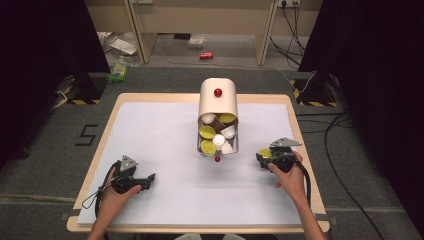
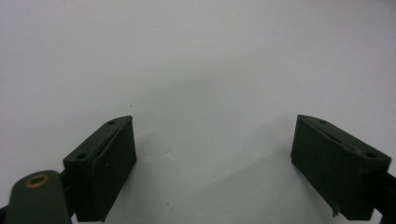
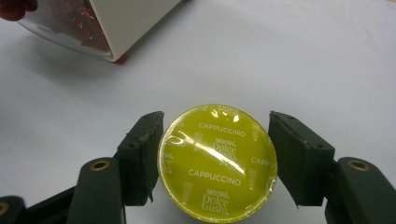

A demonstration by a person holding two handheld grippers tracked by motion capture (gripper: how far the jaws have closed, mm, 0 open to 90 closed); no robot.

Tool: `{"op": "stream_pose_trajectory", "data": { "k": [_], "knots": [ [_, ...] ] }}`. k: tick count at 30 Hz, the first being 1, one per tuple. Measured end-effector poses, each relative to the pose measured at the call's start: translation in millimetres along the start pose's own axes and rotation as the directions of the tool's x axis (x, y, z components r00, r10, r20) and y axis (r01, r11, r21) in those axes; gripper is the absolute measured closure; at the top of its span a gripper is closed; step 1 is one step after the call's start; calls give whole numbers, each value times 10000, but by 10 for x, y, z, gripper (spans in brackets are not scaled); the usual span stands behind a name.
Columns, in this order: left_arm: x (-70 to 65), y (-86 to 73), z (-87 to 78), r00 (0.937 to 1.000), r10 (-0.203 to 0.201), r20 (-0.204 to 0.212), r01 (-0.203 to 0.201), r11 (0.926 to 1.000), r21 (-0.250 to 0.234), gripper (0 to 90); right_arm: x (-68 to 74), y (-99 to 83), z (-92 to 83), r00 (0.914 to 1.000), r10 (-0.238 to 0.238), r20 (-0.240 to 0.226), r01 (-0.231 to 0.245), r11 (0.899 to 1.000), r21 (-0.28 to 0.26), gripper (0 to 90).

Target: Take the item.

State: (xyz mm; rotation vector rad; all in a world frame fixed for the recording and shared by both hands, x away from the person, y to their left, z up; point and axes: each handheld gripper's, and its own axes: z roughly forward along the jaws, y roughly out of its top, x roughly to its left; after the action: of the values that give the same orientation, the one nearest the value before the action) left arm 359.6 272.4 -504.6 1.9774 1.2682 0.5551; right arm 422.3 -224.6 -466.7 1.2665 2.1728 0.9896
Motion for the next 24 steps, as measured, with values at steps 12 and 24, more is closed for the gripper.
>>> {"op": "stream_pose_trajectory", "data": {
  "k": [12, 24],
  "knots": [
    [0, 0, 0, 10000, 1, 1, -1, 10000, 0, 132, -3, -40, 25, 10000, 66, -65, -65, 9999, 132, 298],
    [0, 0, 0, 10000, 1, 3, -1, 10000, 1, 133, -42, -50, -162, 9986, 288, -449, -298, 9993, -226, 195]
  ]
}}
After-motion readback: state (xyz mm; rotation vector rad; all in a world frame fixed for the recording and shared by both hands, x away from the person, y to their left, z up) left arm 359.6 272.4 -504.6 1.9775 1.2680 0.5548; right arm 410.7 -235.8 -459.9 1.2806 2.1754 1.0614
